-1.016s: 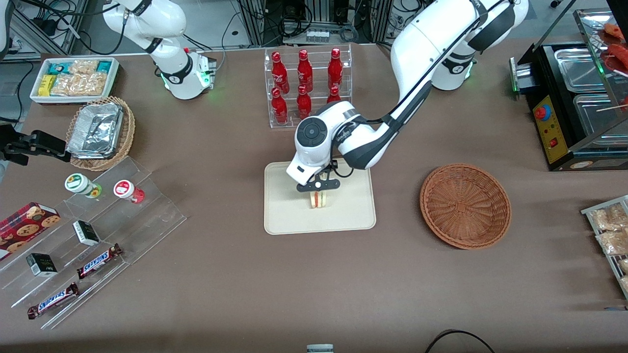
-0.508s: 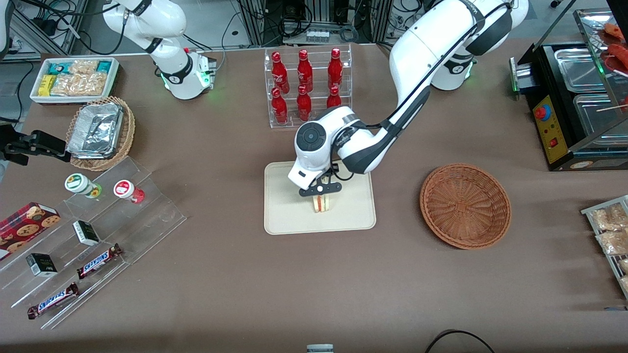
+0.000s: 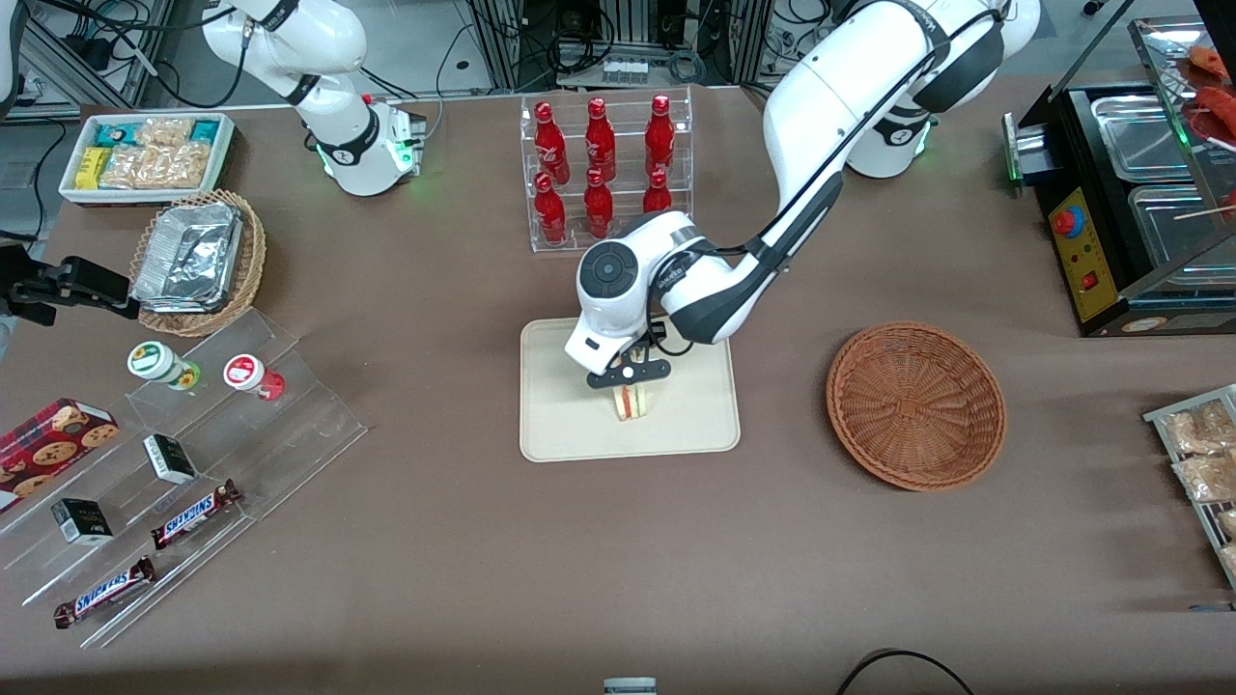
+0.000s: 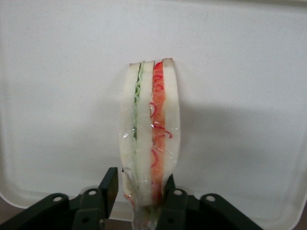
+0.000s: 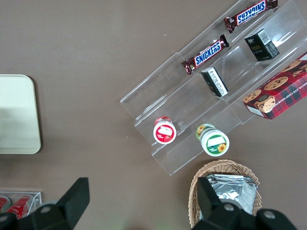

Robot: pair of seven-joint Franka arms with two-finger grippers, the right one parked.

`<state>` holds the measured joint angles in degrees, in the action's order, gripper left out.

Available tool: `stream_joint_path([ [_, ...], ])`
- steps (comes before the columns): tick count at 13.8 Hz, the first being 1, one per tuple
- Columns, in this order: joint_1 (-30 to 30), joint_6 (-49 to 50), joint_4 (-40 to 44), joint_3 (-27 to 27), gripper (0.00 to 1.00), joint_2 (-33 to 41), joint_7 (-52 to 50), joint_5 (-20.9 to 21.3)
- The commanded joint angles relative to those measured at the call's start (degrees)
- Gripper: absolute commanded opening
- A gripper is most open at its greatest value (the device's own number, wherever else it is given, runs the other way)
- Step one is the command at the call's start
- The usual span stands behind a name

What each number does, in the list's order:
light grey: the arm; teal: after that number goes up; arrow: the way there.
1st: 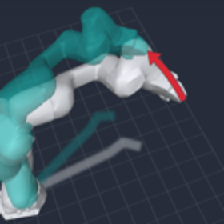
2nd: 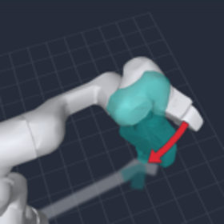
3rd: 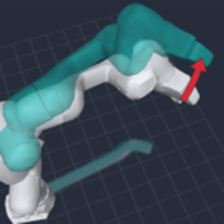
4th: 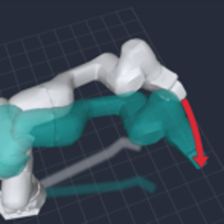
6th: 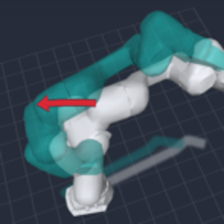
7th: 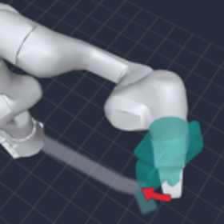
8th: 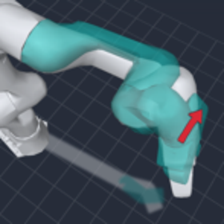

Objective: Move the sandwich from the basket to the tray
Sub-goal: 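Lower the sandwich onto the tray with the left gripper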

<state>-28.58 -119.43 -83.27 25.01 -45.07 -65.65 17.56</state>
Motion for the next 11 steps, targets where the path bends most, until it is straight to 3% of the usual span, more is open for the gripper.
stream_joint_path([
  [1,-1.5,0.4,1.9,-0.5,1.0,-1.2,-2.7,3.1],
  [11,-0.7,4.5,2.4,0.0,1.0,2.6,-2.6,2.1],
])
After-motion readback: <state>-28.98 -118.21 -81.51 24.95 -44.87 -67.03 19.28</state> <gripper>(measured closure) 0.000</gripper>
